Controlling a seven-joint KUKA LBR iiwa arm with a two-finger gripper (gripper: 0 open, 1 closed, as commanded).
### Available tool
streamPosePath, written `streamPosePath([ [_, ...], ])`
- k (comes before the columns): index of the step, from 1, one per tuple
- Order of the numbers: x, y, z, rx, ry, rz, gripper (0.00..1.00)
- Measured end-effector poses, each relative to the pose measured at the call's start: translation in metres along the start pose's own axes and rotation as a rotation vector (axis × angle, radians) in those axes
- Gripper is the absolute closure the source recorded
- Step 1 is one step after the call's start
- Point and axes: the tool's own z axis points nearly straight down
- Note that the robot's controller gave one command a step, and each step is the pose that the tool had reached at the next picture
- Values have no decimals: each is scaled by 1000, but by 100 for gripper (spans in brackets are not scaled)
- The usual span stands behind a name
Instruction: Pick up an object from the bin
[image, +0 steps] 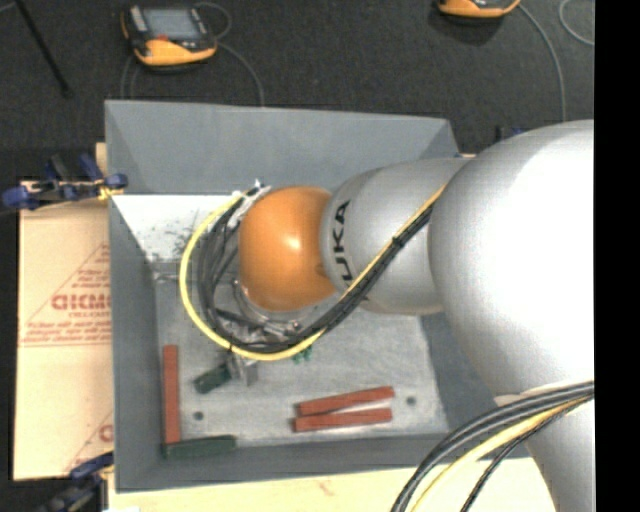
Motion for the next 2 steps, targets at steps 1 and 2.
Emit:
streamPosePath([
  [1,2,0,-20,-1,8,1,100],
  [2,0,0,-40,1,1,1,100],
])
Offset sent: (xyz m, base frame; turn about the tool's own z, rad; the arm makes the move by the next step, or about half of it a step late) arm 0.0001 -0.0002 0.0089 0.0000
